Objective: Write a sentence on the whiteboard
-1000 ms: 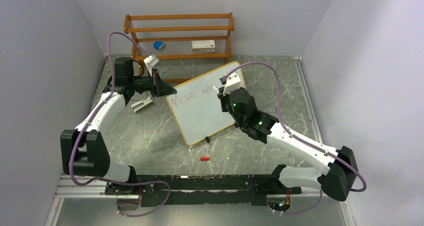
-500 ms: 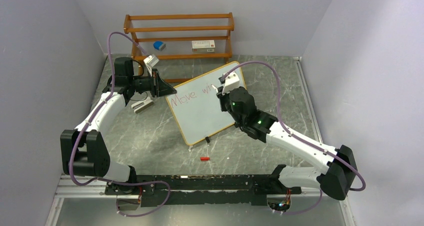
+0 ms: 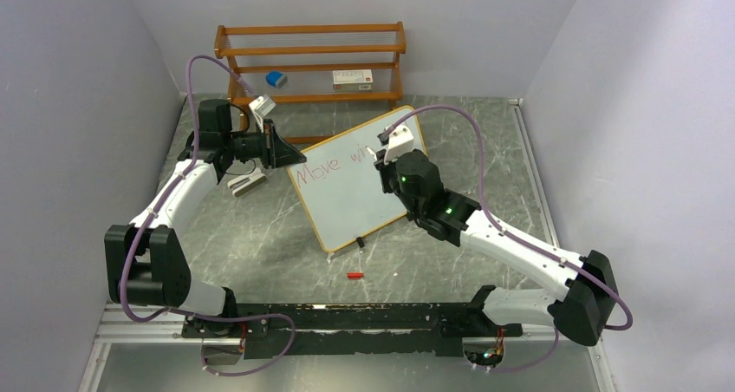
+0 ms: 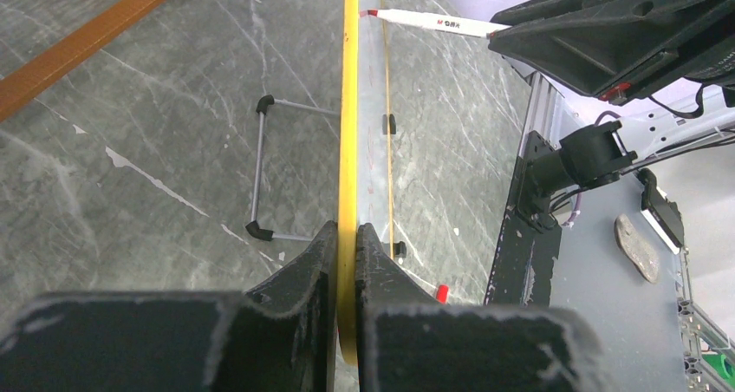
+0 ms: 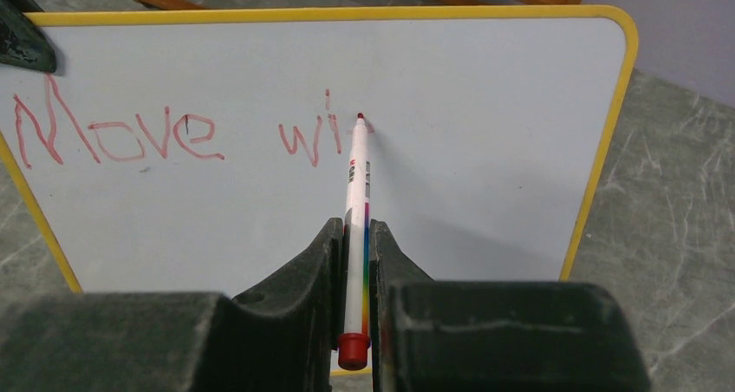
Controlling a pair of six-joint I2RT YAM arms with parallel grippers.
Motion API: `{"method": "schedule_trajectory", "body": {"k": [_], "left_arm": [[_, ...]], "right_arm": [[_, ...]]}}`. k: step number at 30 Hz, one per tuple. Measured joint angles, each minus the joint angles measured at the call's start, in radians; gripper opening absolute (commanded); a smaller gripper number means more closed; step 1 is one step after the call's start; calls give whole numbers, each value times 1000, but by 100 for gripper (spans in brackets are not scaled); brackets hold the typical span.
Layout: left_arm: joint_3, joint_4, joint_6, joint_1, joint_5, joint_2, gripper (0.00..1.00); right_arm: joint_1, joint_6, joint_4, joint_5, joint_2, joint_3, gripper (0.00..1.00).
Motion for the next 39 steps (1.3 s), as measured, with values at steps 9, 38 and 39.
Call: {"method": "schedule_trajectory", "body": {"k": [9,38,39], "left_arm": [[0,0,0,0,0,0,5],[0,0,0,0,3,0,5],[0,0,0,0,3,0,5]], "right_arm": [[0,15,-45,-7,-11,0,0],[0,10,-74,16,-34,-2,0],[0,7,-72,16,-35,-2,0]]}}
